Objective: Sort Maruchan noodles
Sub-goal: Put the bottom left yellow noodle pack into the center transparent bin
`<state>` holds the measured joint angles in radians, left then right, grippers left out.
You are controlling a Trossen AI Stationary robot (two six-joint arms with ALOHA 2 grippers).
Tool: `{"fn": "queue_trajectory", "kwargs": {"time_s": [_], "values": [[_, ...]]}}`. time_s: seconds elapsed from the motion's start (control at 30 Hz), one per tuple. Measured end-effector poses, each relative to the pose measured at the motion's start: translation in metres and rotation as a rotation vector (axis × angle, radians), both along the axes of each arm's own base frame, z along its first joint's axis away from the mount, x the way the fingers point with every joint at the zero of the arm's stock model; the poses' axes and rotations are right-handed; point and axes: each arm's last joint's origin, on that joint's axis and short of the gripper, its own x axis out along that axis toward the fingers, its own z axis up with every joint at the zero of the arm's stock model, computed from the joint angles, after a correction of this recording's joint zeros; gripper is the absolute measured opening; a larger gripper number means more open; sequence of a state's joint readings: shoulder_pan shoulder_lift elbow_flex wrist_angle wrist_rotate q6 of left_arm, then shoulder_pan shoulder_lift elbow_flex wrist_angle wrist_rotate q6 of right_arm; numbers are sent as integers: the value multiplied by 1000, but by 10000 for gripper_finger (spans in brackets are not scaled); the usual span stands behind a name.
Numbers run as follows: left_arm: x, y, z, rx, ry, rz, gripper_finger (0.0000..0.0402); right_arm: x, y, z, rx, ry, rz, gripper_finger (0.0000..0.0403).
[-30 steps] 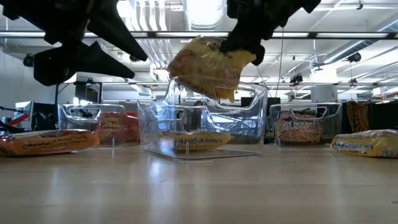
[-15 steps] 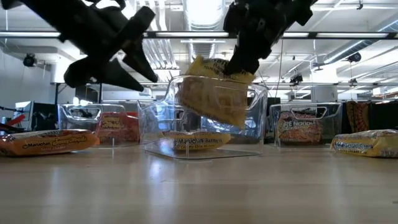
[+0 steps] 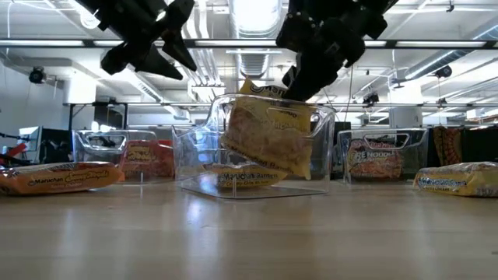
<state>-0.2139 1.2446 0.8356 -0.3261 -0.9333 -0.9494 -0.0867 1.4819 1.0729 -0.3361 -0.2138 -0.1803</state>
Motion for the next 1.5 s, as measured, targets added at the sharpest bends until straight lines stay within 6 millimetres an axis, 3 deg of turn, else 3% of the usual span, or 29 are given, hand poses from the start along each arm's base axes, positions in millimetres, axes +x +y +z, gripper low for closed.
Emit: {"fn": "queue_trajectory", "kwargs": {"time_s": [0.4, 0.53, 0.87, 1.17, 1.33, 1.5], "values": [[-3, 10, 7, 7, -8, 20, 152, 0, 32, -1, -203, -36, 260, 27], [-3, 10, 7, 2, -15, 24, 152, 0, 39, -1, -310, -32, 257, 27], [-1, 10, 4, -11, -21, 34, 152, 5, 48, -11, -302, -5, 274, 27], [8, 8, -11, -6, 34, 39, 152, 15, 48, -26, -418, 39, 309, 27], [14, 7, -21, -33, 61, 27, 152, 23, 49, -13, -460, 20, 286, 28], [17, 6, -25, -54, 58, 25, 152, 24, 52, -3, -383, 76, 287, 46]]}}
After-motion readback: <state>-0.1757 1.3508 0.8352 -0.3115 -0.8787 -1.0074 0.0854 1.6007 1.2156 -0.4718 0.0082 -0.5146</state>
